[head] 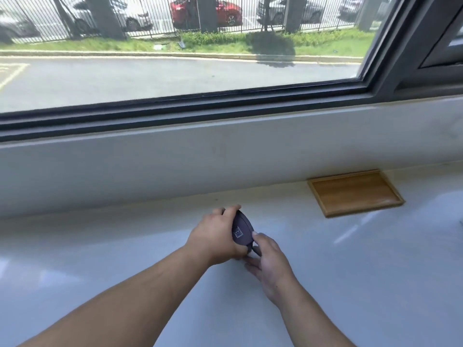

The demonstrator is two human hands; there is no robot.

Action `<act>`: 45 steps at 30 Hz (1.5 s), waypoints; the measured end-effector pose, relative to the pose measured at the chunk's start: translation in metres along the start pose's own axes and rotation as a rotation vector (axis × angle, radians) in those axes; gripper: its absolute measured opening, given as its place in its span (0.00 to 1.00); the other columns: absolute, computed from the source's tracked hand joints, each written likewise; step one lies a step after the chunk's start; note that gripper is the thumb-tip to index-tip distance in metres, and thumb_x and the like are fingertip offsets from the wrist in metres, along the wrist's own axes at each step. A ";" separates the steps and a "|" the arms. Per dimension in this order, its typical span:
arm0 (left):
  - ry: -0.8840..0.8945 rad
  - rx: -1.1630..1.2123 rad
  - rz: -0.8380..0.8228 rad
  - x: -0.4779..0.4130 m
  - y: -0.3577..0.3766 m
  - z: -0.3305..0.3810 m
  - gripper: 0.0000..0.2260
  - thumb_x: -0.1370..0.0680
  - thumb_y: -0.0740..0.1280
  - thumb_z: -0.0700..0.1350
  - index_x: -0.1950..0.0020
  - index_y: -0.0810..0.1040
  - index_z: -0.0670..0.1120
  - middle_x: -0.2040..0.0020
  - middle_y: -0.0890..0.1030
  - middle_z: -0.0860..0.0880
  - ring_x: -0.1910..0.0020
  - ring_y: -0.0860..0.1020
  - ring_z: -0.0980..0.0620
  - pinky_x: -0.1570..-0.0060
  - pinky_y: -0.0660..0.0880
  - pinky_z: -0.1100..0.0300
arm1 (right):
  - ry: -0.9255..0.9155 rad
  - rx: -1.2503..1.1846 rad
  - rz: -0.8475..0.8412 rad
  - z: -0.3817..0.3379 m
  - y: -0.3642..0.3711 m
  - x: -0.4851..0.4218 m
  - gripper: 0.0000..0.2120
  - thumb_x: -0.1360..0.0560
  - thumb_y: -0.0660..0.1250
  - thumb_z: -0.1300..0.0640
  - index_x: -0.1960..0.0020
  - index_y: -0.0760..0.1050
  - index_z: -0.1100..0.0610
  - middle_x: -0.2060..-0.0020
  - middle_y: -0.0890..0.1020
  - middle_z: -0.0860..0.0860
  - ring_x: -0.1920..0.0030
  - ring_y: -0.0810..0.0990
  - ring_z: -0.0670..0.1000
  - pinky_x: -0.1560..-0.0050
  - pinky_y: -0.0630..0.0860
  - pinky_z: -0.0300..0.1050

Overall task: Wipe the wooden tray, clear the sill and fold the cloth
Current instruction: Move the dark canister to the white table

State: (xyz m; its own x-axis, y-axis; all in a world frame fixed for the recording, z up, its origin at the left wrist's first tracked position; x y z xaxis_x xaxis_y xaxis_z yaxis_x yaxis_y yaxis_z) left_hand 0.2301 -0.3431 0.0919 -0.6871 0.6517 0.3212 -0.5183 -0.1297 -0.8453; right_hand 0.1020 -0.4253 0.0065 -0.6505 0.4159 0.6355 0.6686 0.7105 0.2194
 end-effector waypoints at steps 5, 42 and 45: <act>-0.164 0.060 0.148 0.095 -0.060 -0.093 0.51 0.39 0.74 0.64 0.19 0.59 0.59 0.27 0.73 0.51 0.30 0.73 0.46 0.37 0.77 0.48 | 0.027 0.135 -0.203 0.023 0.110 0.050 0.18 0.19 0.70 0.48 0.32 0.75 0.54 0.50 0.84 0.51 0.54 0.86 0.57 0.39 0.80 0.52; -1.314 0.305 0.813 1.072 -0.122 -0.602 0.49 0.42 0.72 0.72 0.23 0.61 0.63 0.30 0.73 0.53 0.36 0.77 0.50 0.42 0.79 0.51 | 0.078 0.935 -1.344 0.553 0.754 0.667 0.21 0.29 0.74 0.40 0.43 0.83 0.52 0.52 0.90 0.54 0.52 0.90 0.58 0.48 0.86 0.50; -1.386 0.341 0.777 1.077 -0.111 -0.630 0.49 0.42 0.72 0.72 0.24 0.62 0.63 0.30 0.74 0.54 0.37 0.78 0.50 0.42 0.79 0.51 | 0.148 0.986 -1.358 0.583 0.774 0.658 0.18 0.31 0.74 0.40 0.47 0.85 0.51 0.56 0.90 0.52 0.52 0.89 0.60 0.49 0.86 0.49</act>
State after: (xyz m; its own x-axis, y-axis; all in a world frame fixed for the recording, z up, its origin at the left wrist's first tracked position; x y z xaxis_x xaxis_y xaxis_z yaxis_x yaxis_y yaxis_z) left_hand -0.1314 0.8442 0.2625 -0.6318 -0.7580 0.1622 0.2004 -0.3618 -0.9105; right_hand -0.0183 0.7296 0.1626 -0.4505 -0.7648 0.4606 -0.8096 0.5674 0.1503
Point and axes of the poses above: each hand's wrist, its own x-axis away from the middle knuckle, its own y-axis out of the palm, z = x × y, the point moved 10 cm from there along -x, towards the middle knuckle
